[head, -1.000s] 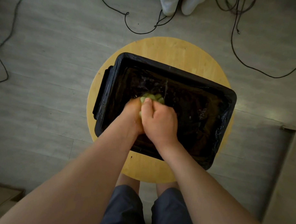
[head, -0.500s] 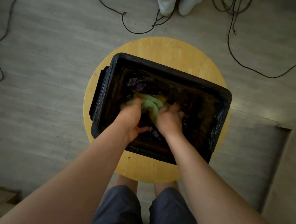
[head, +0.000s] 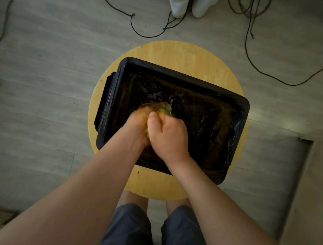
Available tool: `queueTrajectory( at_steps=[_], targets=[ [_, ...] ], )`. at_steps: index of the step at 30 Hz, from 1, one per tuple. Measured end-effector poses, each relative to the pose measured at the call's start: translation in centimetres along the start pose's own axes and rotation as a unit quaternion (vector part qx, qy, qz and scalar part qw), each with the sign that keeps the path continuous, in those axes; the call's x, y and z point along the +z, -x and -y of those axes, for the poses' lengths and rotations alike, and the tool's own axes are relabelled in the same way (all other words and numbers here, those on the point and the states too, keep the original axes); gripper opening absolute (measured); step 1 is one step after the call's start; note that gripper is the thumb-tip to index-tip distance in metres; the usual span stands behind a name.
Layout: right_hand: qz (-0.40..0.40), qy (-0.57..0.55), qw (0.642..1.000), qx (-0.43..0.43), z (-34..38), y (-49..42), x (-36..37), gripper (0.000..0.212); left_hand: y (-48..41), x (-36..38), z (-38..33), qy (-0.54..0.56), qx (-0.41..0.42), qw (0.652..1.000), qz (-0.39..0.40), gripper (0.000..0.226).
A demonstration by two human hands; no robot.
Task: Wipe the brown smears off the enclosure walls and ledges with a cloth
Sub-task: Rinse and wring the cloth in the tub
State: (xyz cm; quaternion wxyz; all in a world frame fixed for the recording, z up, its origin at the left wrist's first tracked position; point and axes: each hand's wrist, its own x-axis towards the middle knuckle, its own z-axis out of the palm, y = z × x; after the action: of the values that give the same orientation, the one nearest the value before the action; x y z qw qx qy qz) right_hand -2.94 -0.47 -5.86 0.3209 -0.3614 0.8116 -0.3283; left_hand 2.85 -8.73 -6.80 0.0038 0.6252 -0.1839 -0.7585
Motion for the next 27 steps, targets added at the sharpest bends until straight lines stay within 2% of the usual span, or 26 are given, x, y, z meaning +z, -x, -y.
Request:
queueTrajectory(
  at_steps=[3,5,7,9,12,14,16,20,21,23,25,26,27],
  targets=[
    [-0.032,0.093,0.995,0.010,-2.3,-1.5,0.2,0.044,0.5,0.5,0.6,0.005,0.020,1.000,-0.005,0.029],
    [-0.044,0.163,0.984,0.049,-4.2,-2.6,-0.2,0.047,0.8,0.8,1.0,-0.022,0.044,0.999,0.000,0.033],
    [-0.068,0.144,0.978,0.133,-6.2,-3.5,-0.9,0.044,1.0,0.3,1.3,-0.031,0.041,0.999,-0.012,0.043],
    [-0.078,0.105,0.960,0.249,-6.7,-3.7,-1.6,0.046,0.7,-0.3,1.3,-0.034,0.036,0.997,-0.059,0.046],
    [0.003,0.137,0.936,0.324,-5.5,-2.6,-0.8,0.062,0.3,-0.2,0.9,-0.060,0.010,0.995,-0.083,0.037],
    [0.096,0.115,0.940,0.305,-3.8,-1.8,0.2,0.060,0.6,0.4,0.7,-0.030,-0.011,0.997,-0.073,0.028],
    [0.128,0.031,0.957,0.257,-2.2,-1.2,0.7,0.050,0.7,0.8,0.6,0.005,-0.036,0.997,-0.066,0.026],
    [0.055,-0.045,0.989,0.130,0.8,0.4,0.5,0.039,0.1,0.0,0.4,0.038,-0.054,0.998,-0.010,0.050],
    [0.041,-0.058,0.993,0.095,1.5,0.9,0.1,0.040,0.1,-0.1,0.2,0.030,-0.046,0.999,0.000,0.051],
    [0.026,-0.070,0.997,0.026,2.3,1.5,-0.3,0.044,-0.2,-0.3,-0.2,-0.036,0.001,0.999,-0.012,0.040],
    [0.013,-0.022,0.999,-0.031,2.0,1.4,-0.2,0.046,-0.6,0.0,-0.4,-0.071,0.035,0.997,0.007,0.036],
    [-0.007,0.012,0.999,-0.046,1.5,1.1,0.0,0.047,-0.4,0.3,-0.1,-0.039,0.022,0.999,0.026,0.038],
    [-0.031,0.044,0.997,-0.054,0.9,0.7,0.1,0.050,0.2,0.2,-0.1,-0.060,0.005,0.998,0.018,0.040]
  ],
)
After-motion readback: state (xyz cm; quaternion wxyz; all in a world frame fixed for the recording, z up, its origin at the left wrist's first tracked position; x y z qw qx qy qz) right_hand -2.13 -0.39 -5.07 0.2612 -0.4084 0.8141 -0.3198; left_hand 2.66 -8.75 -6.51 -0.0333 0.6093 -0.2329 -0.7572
